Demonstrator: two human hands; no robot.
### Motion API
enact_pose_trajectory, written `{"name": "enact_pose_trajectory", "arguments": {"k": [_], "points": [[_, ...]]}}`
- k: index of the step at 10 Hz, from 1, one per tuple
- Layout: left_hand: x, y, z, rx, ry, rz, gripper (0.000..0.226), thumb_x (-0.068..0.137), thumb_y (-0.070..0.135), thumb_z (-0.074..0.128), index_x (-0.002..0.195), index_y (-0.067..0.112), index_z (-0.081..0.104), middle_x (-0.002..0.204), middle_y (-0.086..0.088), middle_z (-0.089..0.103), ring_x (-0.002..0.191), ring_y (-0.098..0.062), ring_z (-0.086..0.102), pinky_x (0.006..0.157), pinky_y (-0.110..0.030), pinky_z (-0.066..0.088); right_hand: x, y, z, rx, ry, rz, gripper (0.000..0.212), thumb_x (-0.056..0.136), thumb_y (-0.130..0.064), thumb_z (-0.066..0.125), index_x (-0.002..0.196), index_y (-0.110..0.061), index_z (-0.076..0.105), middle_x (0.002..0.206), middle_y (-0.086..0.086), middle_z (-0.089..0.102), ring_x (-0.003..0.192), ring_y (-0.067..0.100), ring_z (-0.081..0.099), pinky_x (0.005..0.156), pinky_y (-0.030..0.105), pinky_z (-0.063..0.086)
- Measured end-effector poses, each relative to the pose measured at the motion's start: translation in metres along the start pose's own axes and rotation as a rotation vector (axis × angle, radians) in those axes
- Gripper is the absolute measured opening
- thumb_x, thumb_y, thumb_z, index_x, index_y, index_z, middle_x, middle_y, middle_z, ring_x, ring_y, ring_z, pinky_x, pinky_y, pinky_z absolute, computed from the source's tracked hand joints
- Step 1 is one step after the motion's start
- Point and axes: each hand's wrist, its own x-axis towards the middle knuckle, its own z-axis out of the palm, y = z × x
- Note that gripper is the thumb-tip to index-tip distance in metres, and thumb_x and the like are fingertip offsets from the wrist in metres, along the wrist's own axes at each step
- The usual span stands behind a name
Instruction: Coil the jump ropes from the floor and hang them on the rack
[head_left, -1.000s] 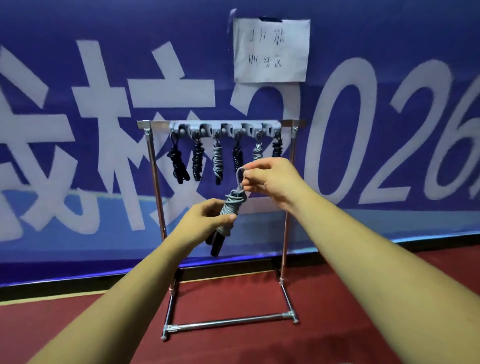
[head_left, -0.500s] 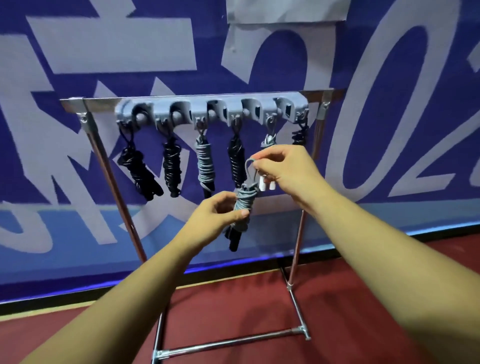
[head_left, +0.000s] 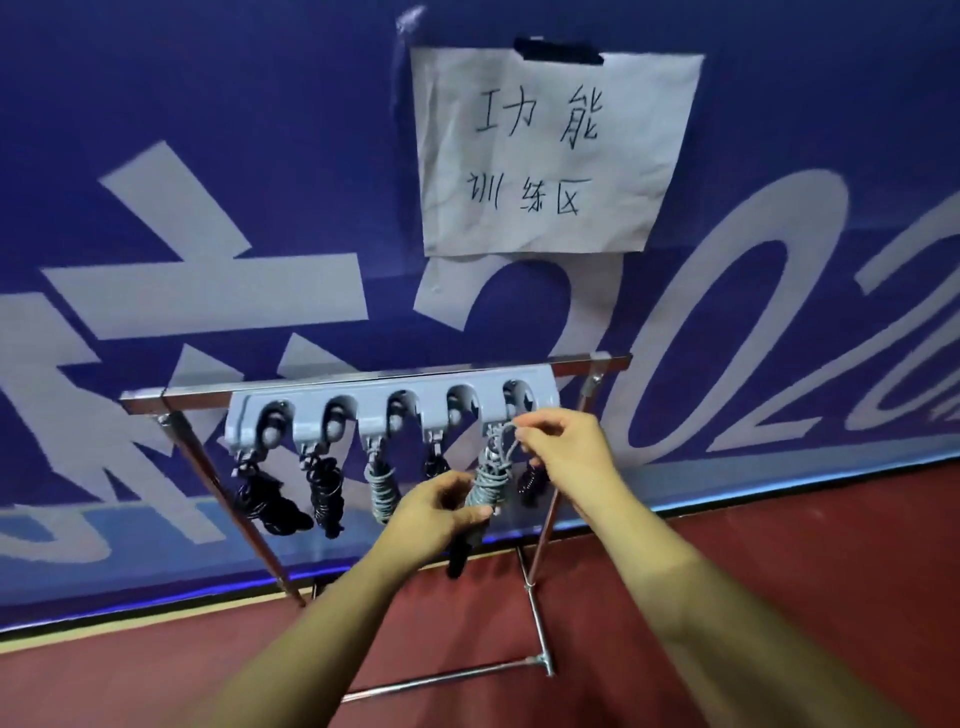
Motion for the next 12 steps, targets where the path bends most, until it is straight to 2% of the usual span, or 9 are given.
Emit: {"name": "enact_pose_trajectory", "arguments": {"k": [1,3,4,5,6,8,10,11,12], "points": [[0.001,0.008,0.008,0.119,0.028,-0.052,0.021,0.078,0.026,0.081,0.093,0.024,0.067,0.077,0.012,0.07,0.071,-0.007,0.062,0.069,-0.023,0.049,0.003,-0.001,-0.008,-0.029,-0.008,0.079,0.014,0.087,0.004,0.065,0.087,-0.009,0.072,0.067,0.0,0.064,0.054,0.01,0.056,0.047,0.016,0.045],[0.01,0.007,0.013,0.077,0.056,-0.145,0.017,0.085,0.014,0.076,0.097,0.021,0.066,0.081,0.005,0.072,0.074,-0.021,0.068,0.065,-0.034,0.053,0.021,0.007,-0.004,-0.132,-0.01,0.119,0.011,0.087,-0.002,0.067,0.092,-0.007,0.075,0.067,-0.005,0.065,0.04,-0.004,0.052,0.046,0.012,0.042],[0.021,0.002,0.017,0.109,0.072,-0.184,0.018,0.086,0.014,0.075,0.102,0.016,0.066,0.08,0.003,0.071,0.064,-0.012,0.065,0.058,-0.025,0.05,0.032,0.019,0.003,-0.209,0.016,0.127,0.011,0.085,-0.005,0.068,0.089,-0.011,0.077,0.065,-0.008,0.066,0.047,0.003,0.057,0.058,0.027,0.053],[0.026,-0.012,0.024,0.148,0.098,-0.237,0.018,0.087,0.014,0.074,0.102,0.012,0.065,0.083,-0.001,0.07,0.051,0.001,0.06,0.049,-0.018,0.046,0.034,0.036,0.009,-0.265,-0.008,0.115,0.012,0.086,-0.003,0.066,0.09,-0.006,0.077,0.064,-0.009,0.064,0.054,0.005,0.056,0.068,0.031,0.055],[0.025,-0.028,0.027,0.16,0.084,-0.243,0.017,0.088,0.015,0.072,0.103,0.014,0.063,0.08,-0.005,0.073,0.054,-0.005,0.064,0.051,-0.023,0.048,0.03,0.043,0.014,-0.307,-0.029,0.083,0.014,0.086,0.0,0.063,0.09,-0.001,0.076,0.07,-0.001,0.065,0.057,0.004,0.054,0.068,0.026,0.05],[0.025,-0.033,0.022,0.128,0.054,-0.12,0.027,0.088,0.018,0.071,0.114,0.022,0.063,0.094,0.001,0.071,0.076,-0.01,0.066,0.069,-0.025,0.047,0.02,0.038,0.018,-0.241,0.023,-0.006,0.013,0.087,-0.001,0.061,0.09,-0.003,0.074,0.078,0.003,0.07,0.072,0.013,0.064,0.072,0.025,0.052],[0.033,-0.036,0.024,0.138,0.11,-0.178,0.02,0.092,0.015,0.068,0.11,0.02,0.064,0.099,0.005,0.07,0.066,0.005,0.064,0.059,-0.011,0.046,0.031,0.038,0.024,-0.304,0.024,0.025,0.014,0.09,-0.002,0.06,0.094,-0.003,0.073,0.082,0.004,0.069,0.076,0.016,0.064,0.077,0.031,0.055],[0.039,-0.04,0.029,0.194,0.087,-0.206,0.025,0.095,0.017,0.064,0.12,0.016,0.062,0.11,0.003,0.068,0.079,-0.004,0.063,0.061,-0.012,0.046,0.033,0.045,0.03,-0.346,0.024,0.027,0.014,0.091,-0.004,0.059,0.094,-0.006,0.073,0.082,0.002,0.068,0.077,0.015,0.063,0.076,0.029,0.053],[0.038,-0.033,0.027,0.277,0.083,-0.255,0.041,0.096,0.025,0.06,0.134,0.011,0.053,0.129,-0.005,0.063,0.105,-0.021,0.064,0.086,-0.028,0.05,0.033,0.044,0.028,-0.433,0.046,0.043,0.015,0.091,-0.005,0.058,0.092,-0.008,0.072,0.089,0.005,0.072,0.081,0.018,0.064,0.074,0.025,0.048]]}}
